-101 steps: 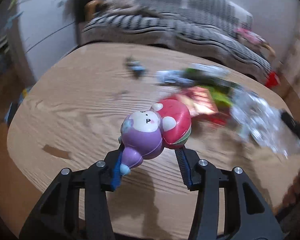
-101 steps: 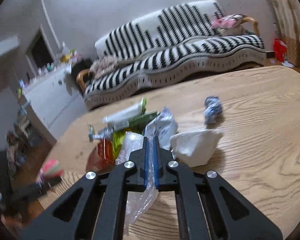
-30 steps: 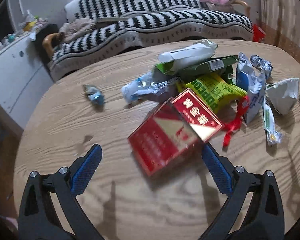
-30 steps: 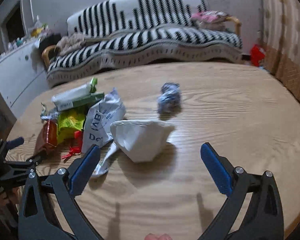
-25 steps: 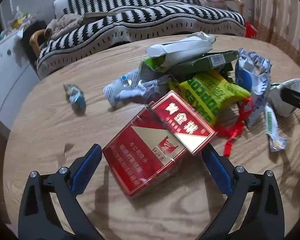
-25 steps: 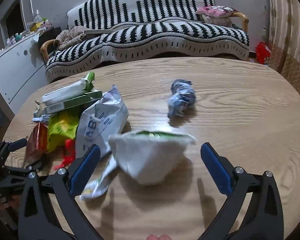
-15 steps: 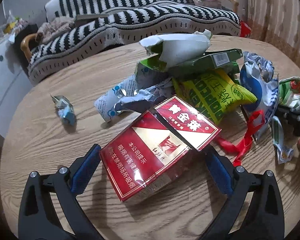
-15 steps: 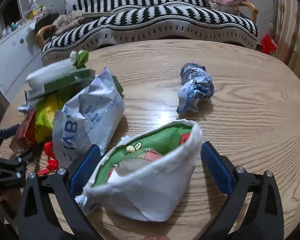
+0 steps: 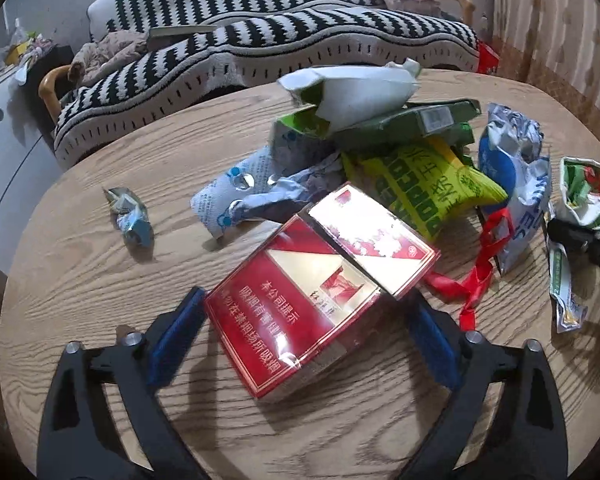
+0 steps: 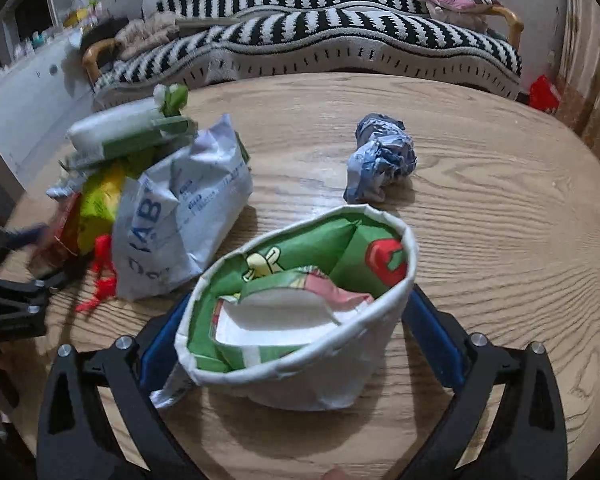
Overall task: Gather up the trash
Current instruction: 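Grasp the red cigarette pack with left tool while right grasps white paper bag, then carry both items to the black bin and open both tools over it, then move both tools back over the remaining trash on the table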
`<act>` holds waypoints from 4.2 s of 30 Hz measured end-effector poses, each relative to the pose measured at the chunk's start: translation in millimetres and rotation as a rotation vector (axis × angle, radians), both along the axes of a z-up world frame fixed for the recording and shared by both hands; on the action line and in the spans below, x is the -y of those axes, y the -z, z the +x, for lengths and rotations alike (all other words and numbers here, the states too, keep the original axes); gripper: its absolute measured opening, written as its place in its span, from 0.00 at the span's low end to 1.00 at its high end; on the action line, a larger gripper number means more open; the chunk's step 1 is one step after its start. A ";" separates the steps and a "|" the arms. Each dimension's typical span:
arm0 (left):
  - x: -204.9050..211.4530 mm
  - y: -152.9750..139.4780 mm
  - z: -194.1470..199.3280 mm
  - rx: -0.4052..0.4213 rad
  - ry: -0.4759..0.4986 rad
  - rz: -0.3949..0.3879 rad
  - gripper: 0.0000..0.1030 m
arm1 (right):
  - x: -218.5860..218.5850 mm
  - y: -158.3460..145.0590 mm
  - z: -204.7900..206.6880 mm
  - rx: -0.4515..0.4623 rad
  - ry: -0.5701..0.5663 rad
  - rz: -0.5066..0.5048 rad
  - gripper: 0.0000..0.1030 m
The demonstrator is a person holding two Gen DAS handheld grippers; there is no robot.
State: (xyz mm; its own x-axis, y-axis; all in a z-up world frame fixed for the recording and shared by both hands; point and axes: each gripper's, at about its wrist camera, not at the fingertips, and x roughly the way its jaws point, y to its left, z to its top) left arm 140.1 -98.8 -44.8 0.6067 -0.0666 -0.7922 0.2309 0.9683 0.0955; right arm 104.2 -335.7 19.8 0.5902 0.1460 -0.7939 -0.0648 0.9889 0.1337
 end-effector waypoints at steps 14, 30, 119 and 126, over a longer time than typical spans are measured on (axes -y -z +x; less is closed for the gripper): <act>-16.0 -30.0 -16.0 0.034 -0.088 -0.076 0.87 | 21.8 -23.5 -15.9 0.101 0.047 0.071 0.64; -15.1 -35.4 -20.2 0.053 -0.084 -0.073 0.87 | 15.8 -21.2 -8.7 0.087 0.043 0.067 0.64; 57.1 0.6 -42.3 -0.042 -0.026 -0.078 0.94 | -19.6 3.5 -14.4 -0.058 -0.019 -0.197 0.94; 70.8 9.2 -17.8 -0.077 -0.013 -0.062 0.94 | 9.6 7.9 -10.5 -0.049 -0.077 -0.148 0.95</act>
State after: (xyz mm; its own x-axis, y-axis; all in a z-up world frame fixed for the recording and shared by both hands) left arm 122.3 -169.5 -54.0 0.5456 -0.1098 -0.8308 0.2228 0.9747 0.0175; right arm 93.7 -345.3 11.9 0.5417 0.0690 -0.8378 -0.1385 0.9903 -0.0081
